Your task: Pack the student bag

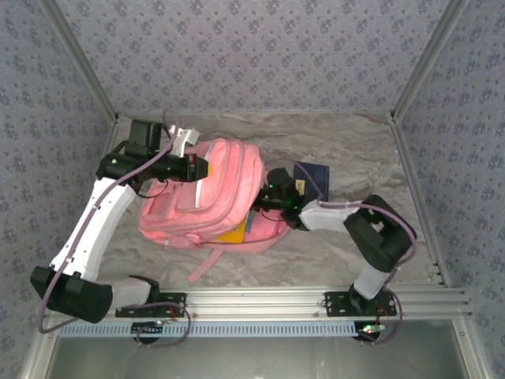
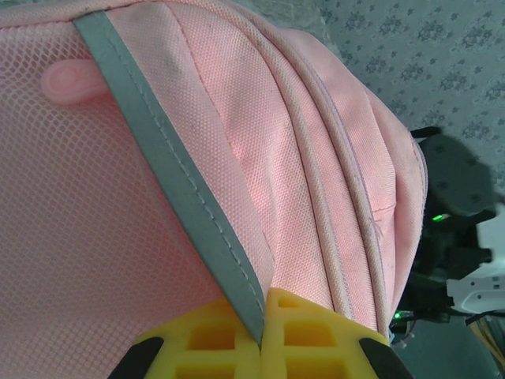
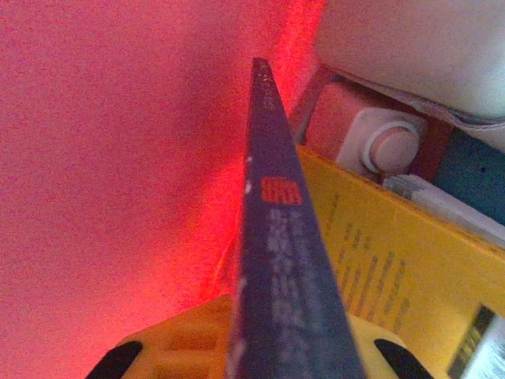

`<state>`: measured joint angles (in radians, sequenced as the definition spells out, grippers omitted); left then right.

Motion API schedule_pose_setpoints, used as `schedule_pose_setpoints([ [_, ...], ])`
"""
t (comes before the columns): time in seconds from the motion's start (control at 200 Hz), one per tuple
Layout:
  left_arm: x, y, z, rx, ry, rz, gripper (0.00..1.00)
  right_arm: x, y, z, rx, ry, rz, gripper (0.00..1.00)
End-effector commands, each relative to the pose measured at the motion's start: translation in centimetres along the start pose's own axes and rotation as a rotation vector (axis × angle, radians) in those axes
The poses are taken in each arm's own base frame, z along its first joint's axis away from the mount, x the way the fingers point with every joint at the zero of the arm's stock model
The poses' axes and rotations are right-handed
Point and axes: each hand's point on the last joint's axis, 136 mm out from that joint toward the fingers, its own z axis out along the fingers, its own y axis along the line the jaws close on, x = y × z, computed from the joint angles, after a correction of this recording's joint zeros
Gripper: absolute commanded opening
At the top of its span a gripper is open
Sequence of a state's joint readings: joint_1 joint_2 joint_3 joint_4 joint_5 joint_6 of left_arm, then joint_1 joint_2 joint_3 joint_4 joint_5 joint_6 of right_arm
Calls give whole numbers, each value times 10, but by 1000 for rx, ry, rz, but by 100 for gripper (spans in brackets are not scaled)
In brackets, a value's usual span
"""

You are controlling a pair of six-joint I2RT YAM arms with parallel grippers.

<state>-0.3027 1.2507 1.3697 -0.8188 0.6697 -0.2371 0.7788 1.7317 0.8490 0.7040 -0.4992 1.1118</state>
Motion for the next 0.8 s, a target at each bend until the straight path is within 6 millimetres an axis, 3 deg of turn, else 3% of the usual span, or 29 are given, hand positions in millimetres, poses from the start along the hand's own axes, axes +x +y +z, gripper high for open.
schedule_pose_setpoints([
  [0.0,-36,-49,-30,156,-171,154,0,-6,1,25,50,-47,11,0],
  [0.08,-39,-49,-32,162,-180,145,0,0,-6,39,121,-36,0,10],
  [0.17,-41,-48,-33,160,-188,137,0,8,1,46,161,-8,-64,44],
  [0.33,-44,-39,-35,143,-206,106,0,1,8,16,218,-71,-187,92],
  [0.53,-46,-28,-41,118,-237,71,0,-1,4,-27,295,-99,-261,96],
  [0.67,-48,-21,-42,90,-248,52,0,-1,-11,-61,440,-120,-335,97],
  [0.794,-46,5,-41,-49,-265,11,0,-14,-25,-106,619,-184,-402,100],
])
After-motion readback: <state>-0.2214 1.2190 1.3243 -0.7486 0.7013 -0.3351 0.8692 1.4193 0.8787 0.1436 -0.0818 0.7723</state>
